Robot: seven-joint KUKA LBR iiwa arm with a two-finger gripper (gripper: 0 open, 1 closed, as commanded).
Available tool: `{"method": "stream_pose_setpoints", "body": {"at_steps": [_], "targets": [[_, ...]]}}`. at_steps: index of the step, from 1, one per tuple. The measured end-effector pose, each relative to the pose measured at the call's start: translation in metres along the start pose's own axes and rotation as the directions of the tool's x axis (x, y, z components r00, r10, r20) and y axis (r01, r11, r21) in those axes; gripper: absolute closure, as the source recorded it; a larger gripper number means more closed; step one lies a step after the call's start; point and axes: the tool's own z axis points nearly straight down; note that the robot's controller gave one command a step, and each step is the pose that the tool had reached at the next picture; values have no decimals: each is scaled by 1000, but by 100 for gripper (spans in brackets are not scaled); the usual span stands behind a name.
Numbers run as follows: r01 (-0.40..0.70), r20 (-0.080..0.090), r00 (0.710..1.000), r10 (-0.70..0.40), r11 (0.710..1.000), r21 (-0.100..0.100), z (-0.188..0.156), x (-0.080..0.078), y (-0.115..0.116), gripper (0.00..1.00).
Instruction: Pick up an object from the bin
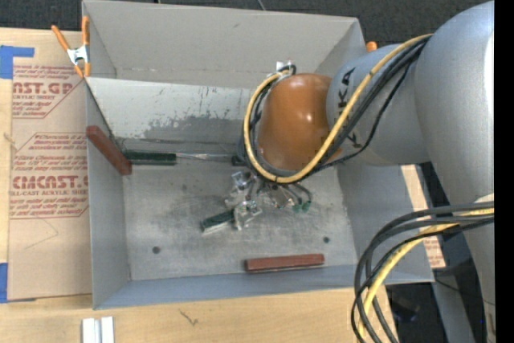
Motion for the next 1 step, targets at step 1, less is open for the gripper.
{"method": "stream_pose_setpoints", "body": {"at_steps": [1], "targets": [[0, 0, 1000, 0, 1000, 0, 0, 0, 0, 100]]}}
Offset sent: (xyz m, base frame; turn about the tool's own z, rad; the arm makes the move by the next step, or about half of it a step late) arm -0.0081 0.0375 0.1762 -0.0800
